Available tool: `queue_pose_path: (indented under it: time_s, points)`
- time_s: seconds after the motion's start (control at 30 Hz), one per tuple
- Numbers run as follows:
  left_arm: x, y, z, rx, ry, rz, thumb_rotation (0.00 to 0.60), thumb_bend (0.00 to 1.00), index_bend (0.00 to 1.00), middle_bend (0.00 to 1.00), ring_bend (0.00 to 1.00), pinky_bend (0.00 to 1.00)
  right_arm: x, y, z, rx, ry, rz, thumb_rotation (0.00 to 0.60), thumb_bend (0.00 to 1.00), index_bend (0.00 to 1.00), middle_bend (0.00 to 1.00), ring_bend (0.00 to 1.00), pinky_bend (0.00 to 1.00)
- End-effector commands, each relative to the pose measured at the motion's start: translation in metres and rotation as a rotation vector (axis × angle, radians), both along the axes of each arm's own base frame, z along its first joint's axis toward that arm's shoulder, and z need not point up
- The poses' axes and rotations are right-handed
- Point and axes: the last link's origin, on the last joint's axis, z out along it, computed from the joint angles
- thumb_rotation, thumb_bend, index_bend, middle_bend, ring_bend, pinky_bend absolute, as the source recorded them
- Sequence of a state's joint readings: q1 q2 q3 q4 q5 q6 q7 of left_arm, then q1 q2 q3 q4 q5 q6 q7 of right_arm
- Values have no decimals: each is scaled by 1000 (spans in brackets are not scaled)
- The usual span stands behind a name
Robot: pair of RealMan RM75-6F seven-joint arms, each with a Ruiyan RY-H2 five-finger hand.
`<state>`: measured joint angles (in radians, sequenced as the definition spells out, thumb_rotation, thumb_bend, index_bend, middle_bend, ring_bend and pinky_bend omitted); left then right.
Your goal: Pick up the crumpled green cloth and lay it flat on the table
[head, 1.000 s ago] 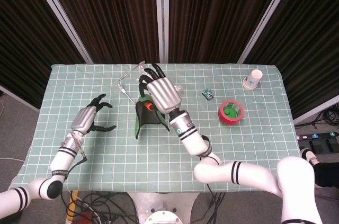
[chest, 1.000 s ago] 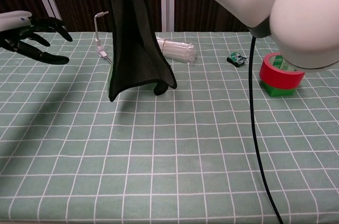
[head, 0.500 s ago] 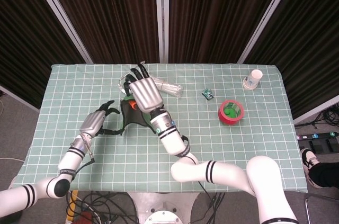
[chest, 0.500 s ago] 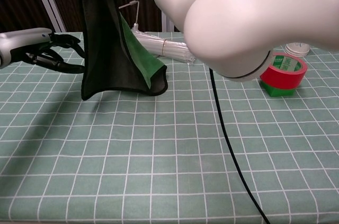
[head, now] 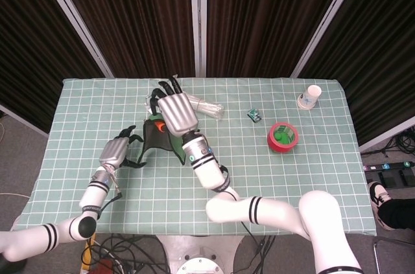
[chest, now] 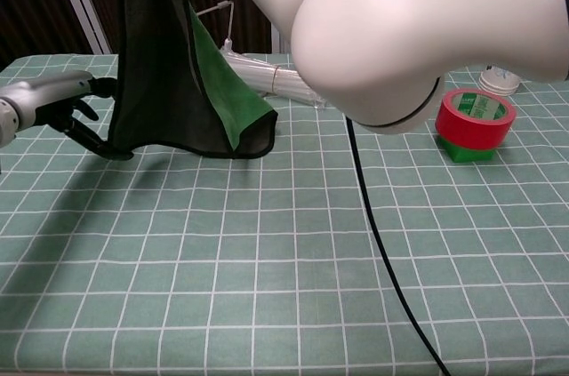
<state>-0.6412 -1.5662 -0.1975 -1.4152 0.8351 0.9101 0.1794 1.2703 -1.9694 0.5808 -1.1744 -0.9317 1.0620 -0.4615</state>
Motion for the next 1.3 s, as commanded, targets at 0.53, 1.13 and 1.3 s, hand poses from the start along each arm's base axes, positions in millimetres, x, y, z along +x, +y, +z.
queue_pose_path:
  time_s: [0.53,1.13,1.3]
  points:
    - [1,6,6,113,-85,36,546,78,507,175,95,196,-12,2,8,26,-21,-6,600,418,844,319,132,0]
    - [2,9,28,259,-252,20,600,434,745,375,171,216,-42,11,27,66,-90,-30,600,421,844,319,133,0]
    - [5,7,41,294,-282,-12,600,484,761,395,185,223,-52,15,40,81,-132,-37,600,421,843,320,134,0]
